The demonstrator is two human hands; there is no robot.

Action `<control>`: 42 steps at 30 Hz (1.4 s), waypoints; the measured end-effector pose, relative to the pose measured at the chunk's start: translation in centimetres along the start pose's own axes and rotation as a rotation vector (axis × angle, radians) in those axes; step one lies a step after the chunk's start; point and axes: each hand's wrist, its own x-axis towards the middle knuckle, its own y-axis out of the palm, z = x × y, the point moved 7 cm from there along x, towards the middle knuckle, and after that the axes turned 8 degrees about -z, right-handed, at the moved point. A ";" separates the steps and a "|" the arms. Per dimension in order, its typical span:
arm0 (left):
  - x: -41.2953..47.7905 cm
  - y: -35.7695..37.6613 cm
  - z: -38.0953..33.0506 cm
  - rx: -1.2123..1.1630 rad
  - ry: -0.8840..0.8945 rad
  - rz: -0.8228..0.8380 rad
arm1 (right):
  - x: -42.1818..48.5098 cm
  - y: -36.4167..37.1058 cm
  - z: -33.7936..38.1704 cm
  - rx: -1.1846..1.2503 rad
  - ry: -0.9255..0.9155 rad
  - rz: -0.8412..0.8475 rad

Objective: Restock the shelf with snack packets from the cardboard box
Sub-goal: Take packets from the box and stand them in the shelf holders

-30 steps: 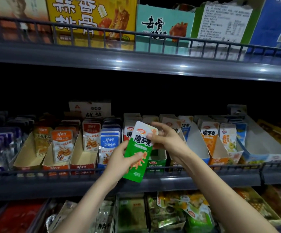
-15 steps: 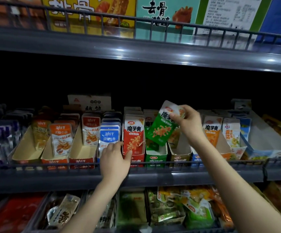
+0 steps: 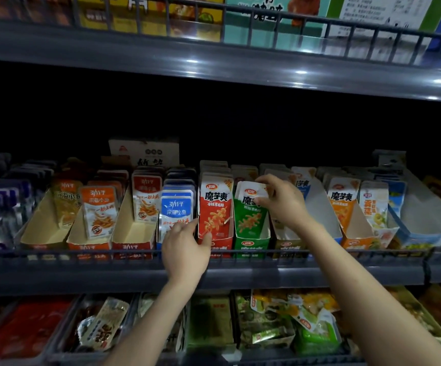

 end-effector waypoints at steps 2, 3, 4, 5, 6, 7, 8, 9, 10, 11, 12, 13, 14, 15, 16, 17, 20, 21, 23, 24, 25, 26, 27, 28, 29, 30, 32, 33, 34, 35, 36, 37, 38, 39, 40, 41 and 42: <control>0.0 0.0 0.0 -0.013 -0.015 0.005 | 0.4 0.2 0.7 -0.069 -0.073 0.017; 0.0 0.0 0.0 -0.015 -0.022 0.006 | 0.5 0.4 0.9 -0.094 -0.087 0.023; 0.0 0.0 0.1 -0.015 -0.026 0.008 | 0.7 0.7 0.9 -0.106 -0.085 0.019; 0.1 0.1 0.1 -0.019 -0.029 0.010 | 1.0 0.9 0.8 -0.111 -0.066 0.007; 0.1 0.2 0.2 -0.023 -0.032 0.012 | 1.3 1.1 0.6 -0.111 -0.038 -0.016; 0.1 0.2 0.3 -0.028 -0.035 0.014 | 1.7 1.3 0.4 -0.114 -0.011 -0.039; 0.1 0.2 0.3 -0.030 -0.036 0.015 | 2.0 1.4 0.2 -0.127 0.003 -0.056; 0.1 0.2 0.4 -0.031 -0.035 0.015 | 2.3 1.7 0.1 -0.155 0.002 -0.068; 0.1 0.2 0.4 -0.032 -0.033 0.014 | 2.5 1.9 0.0 -0.188 -0.006 -0.080; 0.1 0.3 0.4 -0.032 -0.029 0.014 | 2.6 2.1 0.0 -0.215 -0.013 -0.093; 0.0 0.3 0.4 -0.032 -0.026 0.012 | 2.7 2.3 -0.1 -0.232 -0.018 -0.107; 0.0 0.3 0.4 -0.035 -0.024 0.010 | 2.8 2.4 -0.3 -0.248 -0.020 -0.120; 0.0 0.3 0.4 -0.038 -0.023 0.007 | 2.8 2.5 -0.3 -0.267 -0.019 -0.131; 0.0 0.3 0.4 -0.038 -0.023 0.006 | 2.9 2.5 -0.4 -0.291 -0.016 -0.137; 0.0 0.4 0.4 -0.034 -0.024 0.006 | 2.9 2.5 -0.4 -0.316 -0.014 -0.142; 0.0 0.4 0.5 -0.030 -0.028 0.008 | 2.9 2.5 -0.4 -0.332 -0.014 -0.153; 0.0 0.4 0.5 -0.033 -0.027 0.004 | 2.5 2.4 -0.2 -0.317 -0.006 -0.190; -0.1 0.4 0.5 -0.033 -0.026 0.002 | 2.3 2.4 -0.3 -0.311 0.004 -0.191; -0.1 0.5 0.6 -0.034 -0.032 -0.002 | 1.8 2.4 -0.7 -0.313 0.016 -0.207; -0.1 0.5 0.6 -0.034 -0.035 -0.003 | 1.4 2.2 -0.8 -0.306 0.017 -0.231; -0.1 0.5 0.6 -0.034 -0.036 -0.004 | 1.0 1.8 -0.9 -0.290 0.015 -0.267; -0.1 0.5 0.6 -0.037 -0.036 -0.003 | 0.4 1.4 -1.0 -0.265 0.009 -0.302; -0.1 0.5 0.5 -0.041 -0.036 -0.001 | -0.2 0.9 -1.0 -0.234 0.002 -0.328; -0.2 0.5 0.5 -0.046 -0.034 -0.001 | -0.8 0.5 -1.1 -0.205 -0.002 -0.346; -0.3 0.3 0.3 -0.047 -0.027 -0.005 | -1.5 0.1 -1.1 -0.184 -0.003 -0.358; -0.5 0.1 0.2 -0.043 -0.017 -0.009 | -2.2 -0.4 -1.1 -0.171 -0.002 -0.367; -1.1 -0.7 -0.2 -0.020 0.012 -0.030 | -3.8 -1.6 -1.1 -0.142 0.006 -0.385; -1.5 -1.3 -0.4 -0.014 0.031 -0.052 | -4.7 -2.3 -1.1 -0.120 0.013 -0.390; -1.9 -1.9 -0.5 -0.019 0.048 -0.078 | -5.7 -3.0 -1.0 -0.099 0.017 -0.394; -2.5 -2.6 -0.5 -0.027 0.058 -0.098 | -6.8 -3.6 -0.8 -0.083 0.012 -0.399; -3.2 -3.2 -0.2 -0.031 0.059 -0.098 | -8.0 -4.2 -0.5 -0.070 0.006 -0.399; -3.9 -3.6 0.2 -0.031 0.056 -0.084 | -9.3 -4.7 -0.1 -0.055 0.002 -0.395; -4.8 -4.1 0.9 -0.026 0.047 -0.065 | -10.7 -5.0 0.3 -0.029 0.006 -0.382; -5.8 -4.5 1.9 -0.020 0.034 -0.048 | -12.2 -5.1 0.7 0.005 0.012 -0.360; -6.8 -4.9 3.0 -0.012 0.019 -0.034 | -13.8 -5.1 1.2 0.040 0.017 -0.330; -8.0 -5.3 4.3 -0.001 0.003 -0.019 | -15.5 -4.8 1.5 0.070 0.024 -0.296; -9.3 -5.6 5.8 0.019 -0.020 0.003 | -17.3 -4.4 1.9 0.093 0.033 -0.250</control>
